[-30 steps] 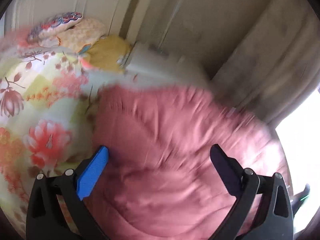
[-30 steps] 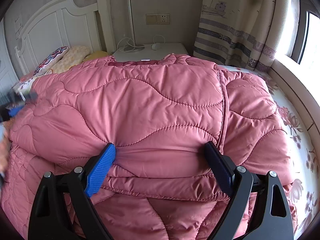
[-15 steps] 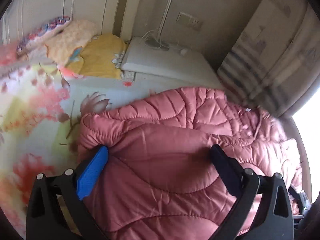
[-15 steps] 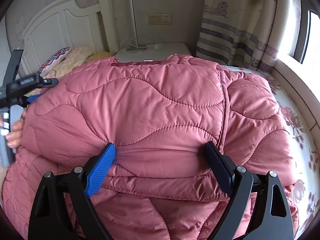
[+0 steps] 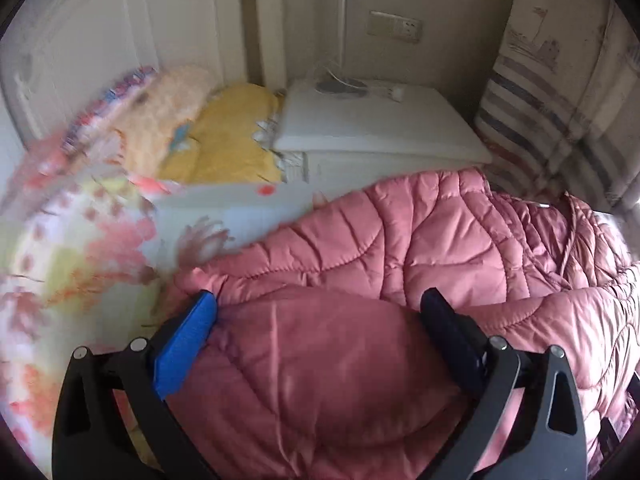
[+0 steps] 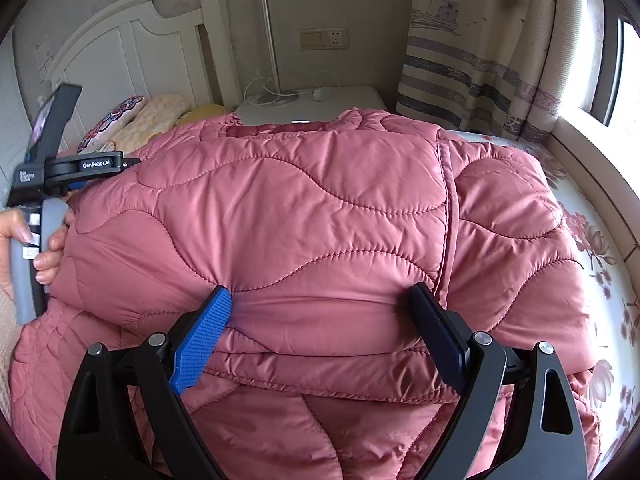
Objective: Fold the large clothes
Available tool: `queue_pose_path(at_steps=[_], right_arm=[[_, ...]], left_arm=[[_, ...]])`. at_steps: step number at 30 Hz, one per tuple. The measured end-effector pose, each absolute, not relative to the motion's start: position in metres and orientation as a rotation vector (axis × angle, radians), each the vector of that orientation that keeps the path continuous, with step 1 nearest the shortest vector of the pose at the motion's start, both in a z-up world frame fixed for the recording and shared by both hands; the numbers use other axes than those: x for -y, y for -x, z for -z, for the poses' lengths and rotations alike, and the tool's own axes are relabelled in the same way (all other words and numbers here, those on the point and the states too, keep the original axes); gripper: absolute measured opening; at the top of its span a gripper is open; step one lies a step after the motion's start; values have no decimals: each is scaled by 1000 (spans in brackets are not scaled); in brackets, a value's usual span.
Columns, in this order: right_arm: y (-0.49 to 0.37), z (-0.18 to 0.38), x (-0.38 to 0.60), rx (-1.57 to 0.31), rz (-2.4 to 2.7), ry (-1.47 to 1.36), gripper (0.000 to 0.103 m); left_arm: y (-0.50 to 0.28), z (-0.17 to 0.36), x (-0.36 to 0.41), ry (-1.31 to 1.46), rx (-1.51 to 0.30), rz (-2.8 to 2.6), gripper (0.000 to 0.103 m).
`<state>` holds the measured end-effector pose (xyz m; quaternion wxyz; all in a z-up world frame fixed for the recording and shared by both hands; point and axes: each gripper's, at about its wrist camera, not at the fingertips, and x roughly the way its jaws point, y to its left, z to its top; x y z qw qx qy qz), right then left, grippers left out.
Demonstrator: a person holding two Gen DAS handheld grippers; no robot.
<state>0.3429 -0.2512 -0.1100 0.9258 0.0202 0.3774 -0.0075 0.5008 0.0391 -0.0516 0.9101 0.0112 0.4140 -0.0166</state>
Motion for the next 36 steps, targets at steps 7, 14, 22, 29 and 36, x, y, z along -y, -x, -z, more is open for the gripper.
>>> queue_pose_path(at_steps=[7, 14, 22, 29, 36], right_arm=[[-343, 110, 251, -774, 15, -46, 86], [-343, 110, 252, -771, 14, -48, 86], [-344, 111, 254, -771, 15, -48, 86], [-303, 87, 250, -781, -30, -74, 86], [-248, 128, 208, -884, -114, 101, 89]], left_arm=[[-439, 36, 41, -237, -697, 164, 101], [-452, 68, 46, -231, -791, 115, 101], [-336, 40, -11, -75, -726, 13, 101], [-248, 83, -50, -65, -860, -33, 101], [-224, 101, -46, -120, -858, -36, 101]])
